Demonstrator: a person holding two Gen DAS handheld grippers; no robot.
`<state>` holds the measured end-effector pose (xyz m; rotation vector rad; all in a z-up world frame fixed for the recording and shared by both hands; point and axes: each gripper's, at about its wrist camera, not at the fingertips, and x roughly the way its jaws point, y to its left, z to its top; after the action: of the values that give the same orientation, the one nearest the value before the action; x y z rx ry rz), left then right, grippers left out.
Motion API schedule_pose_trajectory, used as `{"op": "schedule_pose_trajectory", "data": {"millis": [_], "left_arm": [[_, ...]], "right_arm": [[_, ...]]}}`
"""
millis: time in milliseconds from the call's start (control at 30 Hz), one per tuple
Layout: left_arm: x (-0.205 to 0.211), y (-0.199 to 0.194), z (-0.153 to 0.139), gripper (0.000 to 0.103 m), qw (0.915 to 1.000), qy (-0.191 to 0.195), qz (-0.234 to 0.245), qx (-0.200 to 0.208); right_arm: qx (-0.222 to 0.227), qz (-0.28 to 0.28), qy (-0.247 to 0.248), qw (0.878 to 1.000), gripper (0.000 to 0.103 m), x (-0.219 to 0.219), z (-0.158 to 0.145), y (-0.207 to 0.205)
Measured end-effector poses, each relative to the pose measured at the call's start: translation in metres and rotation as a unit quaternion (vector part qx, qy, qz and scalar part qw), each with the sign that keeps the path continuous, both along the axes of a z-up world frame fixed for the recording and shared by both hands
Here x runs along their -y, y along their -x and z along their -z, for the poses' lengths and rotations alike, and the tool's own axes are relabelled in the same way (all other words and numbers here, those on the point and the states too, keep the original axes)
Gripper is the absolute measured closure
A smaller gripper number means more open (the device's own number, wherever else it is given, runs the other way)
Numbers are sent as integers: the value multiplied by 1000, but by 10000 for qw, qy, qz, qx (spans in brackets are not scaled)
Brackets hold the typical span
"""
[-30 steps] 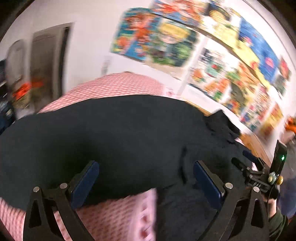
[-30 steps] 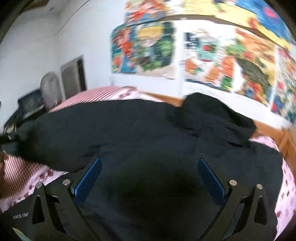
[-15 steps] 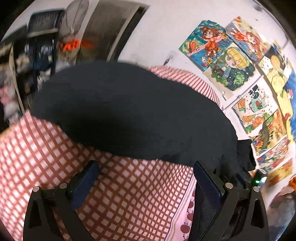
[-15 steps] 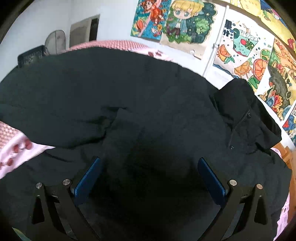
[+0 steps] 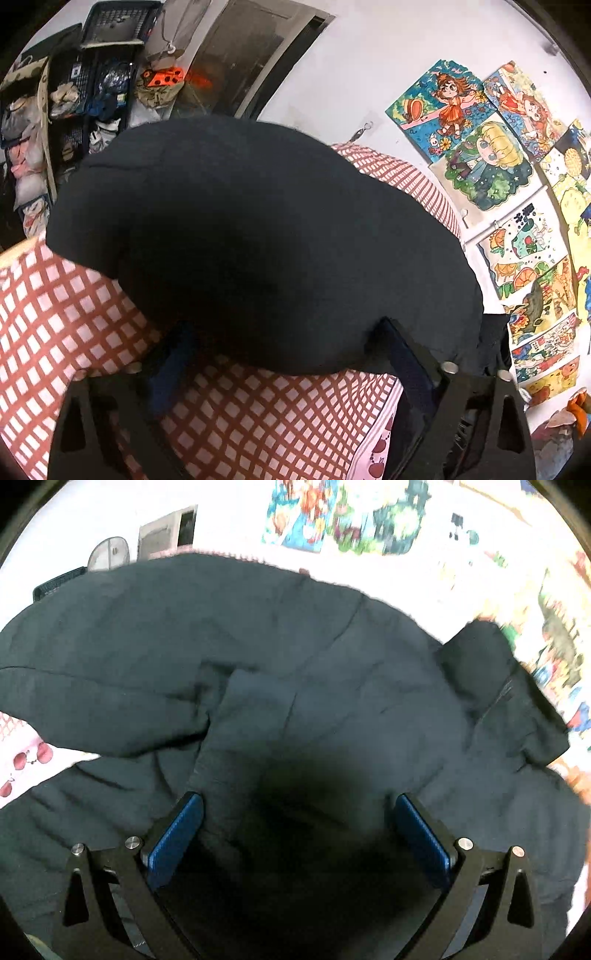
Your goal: Fold large clothes
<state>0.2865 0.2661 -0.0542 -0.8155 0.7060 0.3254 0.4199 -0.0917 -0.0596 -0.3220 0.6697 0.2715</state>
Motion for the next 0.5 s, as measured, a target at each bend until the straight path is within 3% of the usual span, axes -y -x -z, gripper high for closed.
{"op": "schedule_pose_trajectory", "data": {"millis": [100, 267, 333, 500], "left_arm": [[-4, 2, -2, 48, 9999, -4, -92, 59], [-14, 10, -4, 71, 9985, 196, -317, 391], [-14, 13, -10, 89, 9979, 39, -371, 536], [-3, 15, -39, 95, 9927, -415, -225, 1111]], "right_arm": [[150, -27, -175, 9997, 1, 7, -19, 13], [251, 197, -504, 9982, 1, 29, -38, 34], [261, 266, -626, 9973, 1, 38, -43, 44], [371, 386, -808, 9953, 1, 66, -54, 45]]}}
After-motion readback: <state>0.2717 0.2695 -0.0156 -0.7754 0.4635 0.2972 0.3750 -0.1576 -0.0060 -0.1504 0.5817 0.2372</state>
